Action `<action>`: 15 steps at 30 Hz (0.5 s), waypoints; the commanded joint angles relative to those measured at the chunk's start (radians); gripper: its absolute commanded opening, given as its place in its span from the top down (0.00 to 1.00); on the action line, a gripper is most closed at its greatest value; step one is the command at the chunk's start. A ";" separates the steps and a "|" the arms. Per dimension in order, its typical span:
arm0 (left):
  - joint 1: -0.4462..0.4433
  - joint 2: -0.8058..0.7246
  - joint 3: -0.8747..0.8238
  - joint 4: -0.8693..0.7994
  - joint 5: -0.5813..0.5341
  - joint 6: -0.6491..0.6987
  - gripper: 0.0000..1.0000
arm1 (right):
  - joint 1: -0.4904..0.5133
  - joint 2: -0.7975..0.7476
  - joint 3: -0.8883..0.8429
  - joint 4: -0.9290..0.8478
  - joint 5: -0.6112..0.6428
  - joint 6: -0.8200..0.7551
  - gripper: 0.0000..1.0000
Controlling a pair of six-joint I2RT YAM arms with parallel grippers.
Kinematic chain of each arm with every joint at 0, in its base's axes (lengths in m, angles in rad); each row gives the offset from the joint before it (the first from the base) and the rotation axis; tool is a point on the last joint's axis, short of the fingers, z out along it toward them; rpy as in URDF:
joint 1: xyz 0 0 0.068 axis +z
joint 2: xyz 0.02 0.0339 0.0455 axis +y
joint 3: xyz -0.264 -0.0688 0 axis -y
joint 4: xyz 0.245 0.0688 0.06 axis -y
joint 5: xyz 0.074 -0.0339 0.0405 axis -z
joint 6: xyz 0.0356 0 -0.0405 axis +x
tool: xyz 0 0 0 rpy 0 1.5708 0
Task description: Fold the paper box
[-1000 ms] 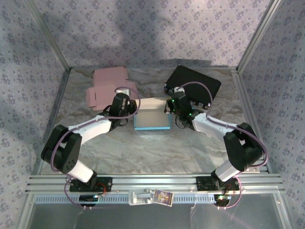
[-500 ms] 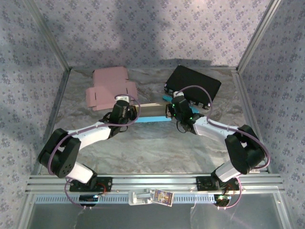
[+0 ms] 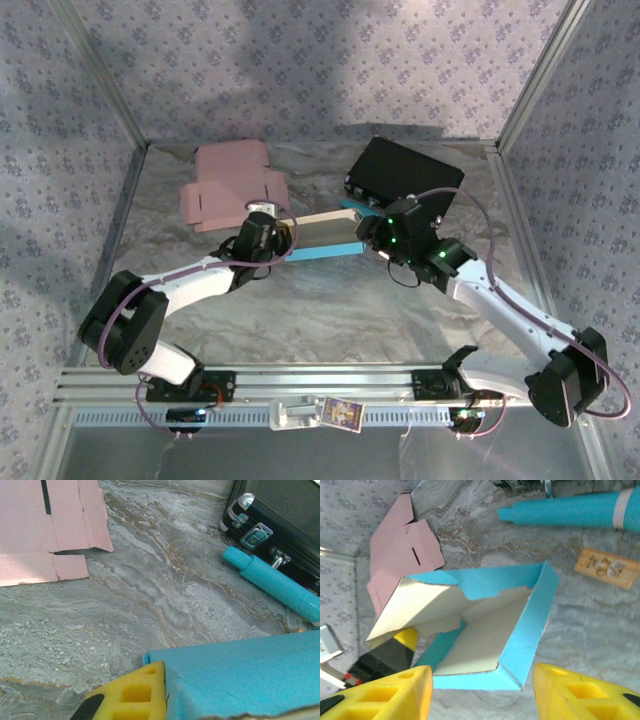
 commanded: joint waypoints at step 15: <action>-0.114 -0.038 0.038 -0.182 -0.250 -0.002 1.00 | 0.052 0.395 0.467 -0.160 0.012 0.749 0.43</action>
